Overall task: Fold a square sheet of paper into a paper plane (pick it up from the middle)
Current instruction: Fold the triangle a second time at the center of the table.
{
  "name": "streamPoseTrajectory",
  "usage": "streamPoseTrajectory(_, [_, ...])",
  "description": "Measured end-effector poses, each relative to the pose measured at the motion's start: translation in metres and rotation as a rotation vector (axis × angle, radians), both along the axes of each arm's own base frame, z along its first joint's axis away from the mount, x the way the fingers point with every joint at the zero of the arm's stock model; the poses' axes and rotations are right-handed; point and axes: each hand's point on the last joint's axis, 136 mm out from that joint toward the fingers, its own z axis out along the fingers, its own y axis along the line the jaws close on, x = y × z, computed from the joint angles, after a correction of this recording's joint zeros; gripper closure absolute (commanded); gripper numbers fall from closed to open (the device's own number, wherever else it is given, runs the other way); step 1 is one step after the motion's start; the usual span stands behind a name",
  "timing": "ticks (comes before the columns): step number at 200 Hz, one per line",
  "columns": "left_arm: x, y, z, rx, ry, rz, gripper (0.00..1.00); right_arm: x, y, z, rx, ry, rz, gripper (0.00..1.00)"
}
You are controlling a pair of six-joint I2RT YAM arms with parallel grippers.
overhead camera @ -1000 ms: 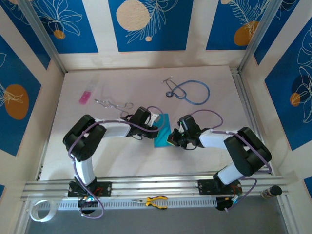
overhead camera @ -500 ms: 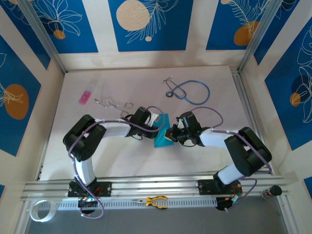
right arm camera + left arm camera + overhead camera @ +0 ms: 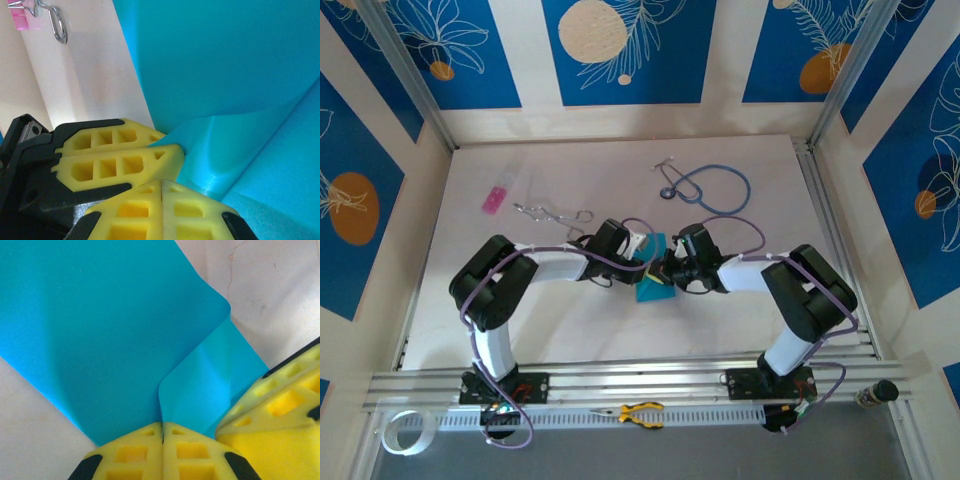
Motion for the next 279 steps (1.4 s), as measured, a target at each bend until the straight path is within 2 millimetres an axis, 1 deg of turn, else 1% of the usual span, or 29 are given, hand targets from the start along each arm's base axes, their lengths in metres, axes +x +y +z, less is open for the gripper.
streamPoseTrajectory(43, [0.0, 0.0, 0.0, 0.0, 0.0, 0.0, 1.0, 0.0, -0.006, -0.015, -0.041, 0.022, -0.021, 1.0])
streamPoseTrajectory(74, [0.0, 0.0, 0.0, 0.0, 0.001, -0.001, 1.0, -0.005, -0.011, -0.025, -0.061, 0.037, -0.03, 1.0])
streamPoseTrajectory(117, [0.0, 0.0, 0.0, 0.0, 0.001, -0.001, 1.0, -0.005, -0.012, -0.024, -0.061, 0.038, -0.032, 1.0])
streamPoseTrajectory(135, [0.0, 0.0, 0.0, 0.0, 0.001, -0.001, 1.0, -0.004, -0.015, -0.021, -0.062, 0.039, -0.039, 1.0])
streamPoseTrajectory(162, [0.0, 0.0, 0.0, 0.0, 0.001, -0.001, 1.0, 0.004, -0.021, -0.011, -0.046, 0.022, -0.064, 1.0])
streamPoseTrajectory(175, [0.0, 0.0, 0.0, 0.0, 0.001, -0.001, 1.0, 0.008, -0.024, -0.01, -0.043, 0.02, -0.075, 1.0])
streamPoseTrajectory(205, [0.0, 0.0, -0.001, 0.0, 0.002, -0.001, 1.0, 0.012, -0.029, -0.013, -0.052, 0.026, -0.091, 1.0])
streamPoseTrajectory(233, [-0.001, 0.0, -0.001, -0.001, 0.003, -0.003, 1.0, 0.011, -0.035, -0.025, -0.1, 0.056, -0.112, 1.0])
streamPoseTrajectory(279, [-0.001, 0.0, 0.0, -0.002, 0.003, -0.003, 1.0, 0.009, -0.036, -0.024, -0.127, 0.059, -0.115, 1.0])
